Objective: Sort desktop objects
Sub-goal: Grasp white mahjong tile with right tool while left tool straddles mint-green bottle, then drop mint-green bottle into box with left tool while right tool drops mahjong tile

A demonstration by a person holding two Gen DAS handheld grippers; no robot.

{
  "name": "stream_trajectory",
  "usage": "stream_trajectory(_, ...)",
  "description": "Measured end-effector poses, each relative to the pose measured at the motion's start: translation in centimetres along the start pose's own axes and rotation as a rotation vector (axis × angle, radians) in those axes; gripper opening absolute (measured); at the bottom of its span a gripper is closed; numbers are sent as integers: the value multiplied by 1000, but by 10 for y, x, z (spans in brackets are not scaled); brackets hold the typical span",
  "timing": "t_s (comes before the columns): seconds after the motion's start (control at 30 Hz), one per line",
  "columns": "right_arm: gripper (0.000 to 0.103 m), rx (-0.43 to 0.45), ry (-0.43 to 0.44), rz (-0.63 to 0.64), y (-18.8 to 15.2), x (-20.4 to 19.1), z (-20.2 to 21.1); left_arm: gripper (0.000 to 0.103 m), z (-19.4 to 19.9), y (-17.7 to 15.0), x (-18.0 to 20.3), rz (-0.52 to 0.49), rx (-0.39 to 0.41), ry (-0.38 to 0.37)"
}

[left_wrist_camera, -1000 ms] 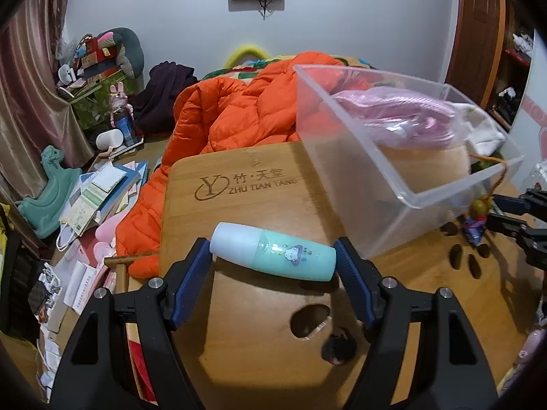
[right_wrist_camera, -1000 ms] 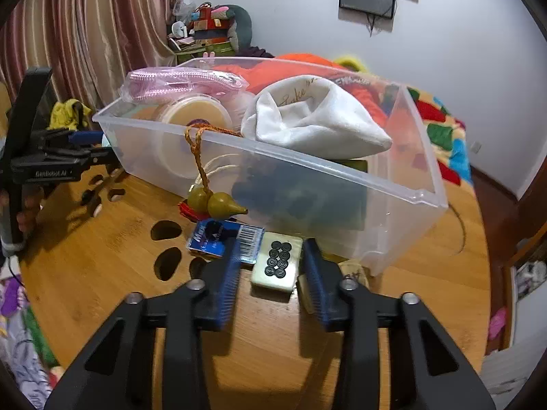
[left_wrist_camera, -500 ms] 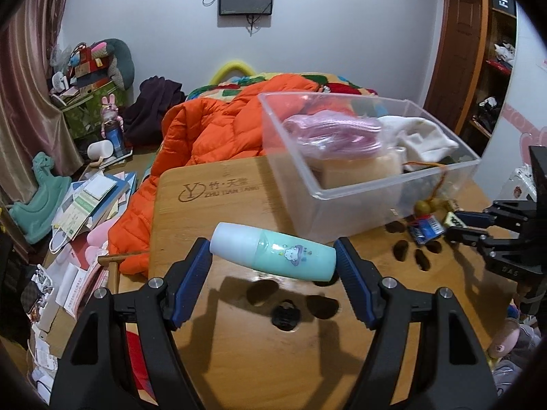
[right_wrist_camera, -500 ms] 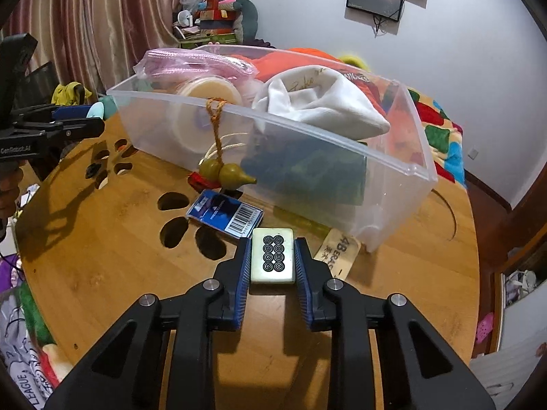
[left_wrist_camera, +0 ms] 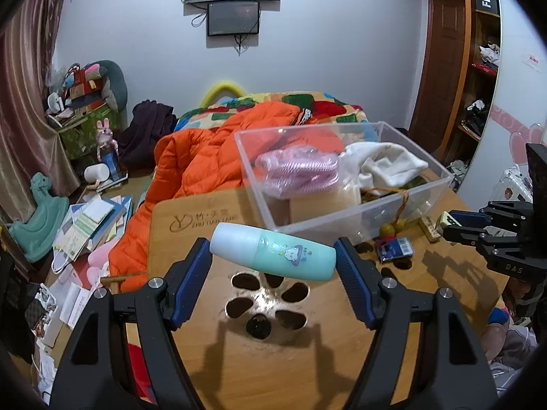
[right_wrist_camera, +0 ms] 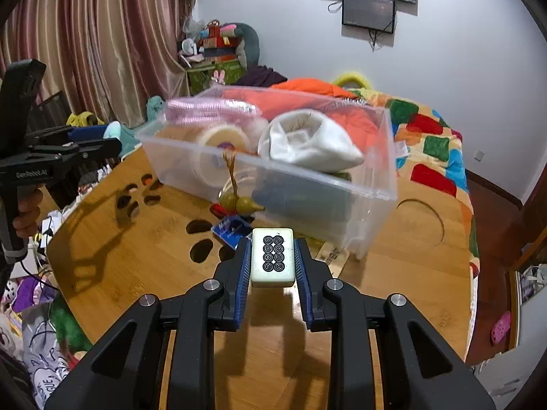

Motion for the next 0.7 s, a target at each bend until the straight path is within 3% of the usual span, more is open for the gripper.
stream_trajectory(0.37, 22, 80, -42, -16, 29, 26, 22, 72, 3, 35, 23, -26, 58, -58)
stream_trajectory(0.7, 22, 116, -47, -29, 51, 45, 16, 72, -22, 62, 60, -90, 62, -108)
Point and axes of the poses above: each gripper's, at about its wrist camera, not at the fingertips, and z roughly against the way its jaws point, x to its right, y to its top, the point moved 8 cm from there along -z, roughly the way its jaws point, and after that the axes turned 1 degree about x, right-handed, at the moved point
